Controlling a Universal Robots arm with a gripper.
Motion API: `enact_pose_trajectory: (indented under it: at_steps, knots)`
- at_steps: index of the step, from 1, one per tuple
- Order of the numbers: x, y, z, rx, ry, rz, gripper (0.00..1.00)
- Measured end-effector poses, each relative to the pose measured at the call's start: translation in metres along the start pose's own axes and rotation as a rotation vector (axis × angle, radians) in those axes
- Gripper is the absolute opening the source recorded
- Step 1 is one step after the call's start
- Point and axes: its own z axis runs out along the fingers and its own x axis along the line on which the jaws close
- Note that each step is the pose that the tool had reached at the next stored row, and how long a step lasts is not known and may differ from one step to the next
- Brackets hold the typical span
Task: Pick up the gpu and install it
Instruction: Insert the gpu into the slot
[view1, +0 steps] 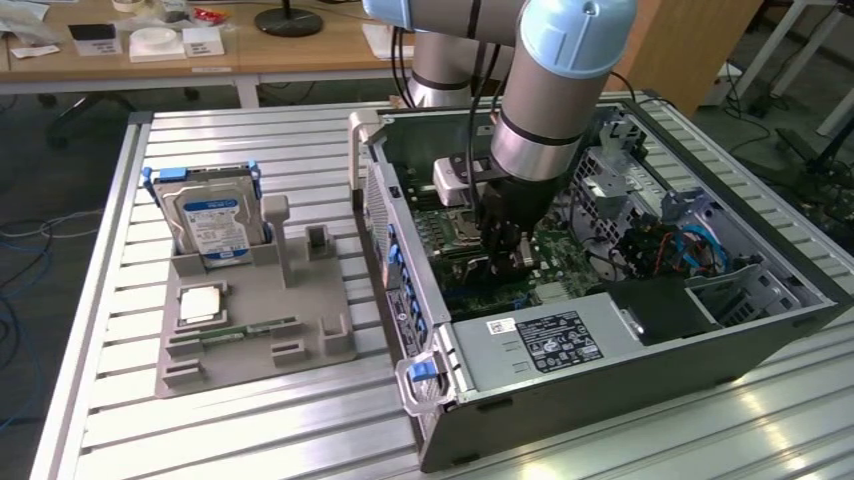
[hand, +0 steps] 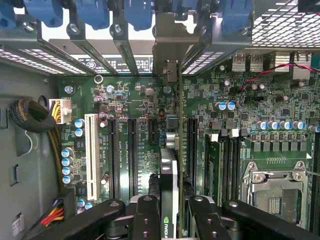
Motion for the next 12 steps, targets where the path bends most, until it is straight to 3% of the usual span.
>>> enact_pose_trajectory:
  at_steps: [9, 11, 12]
  knots:
    - [0.0000, 0.0000, 0.0000, 0.0000, 0.0001, 0.000, 0.28]
    - [0.0000, 0.0000, 0.0000, 0.0000, 0.0000, 0.000, 0.40]
    - [0.0000, 0.0000, 0.0000, 0.0000, 0.0000, 0.000, 0.40]
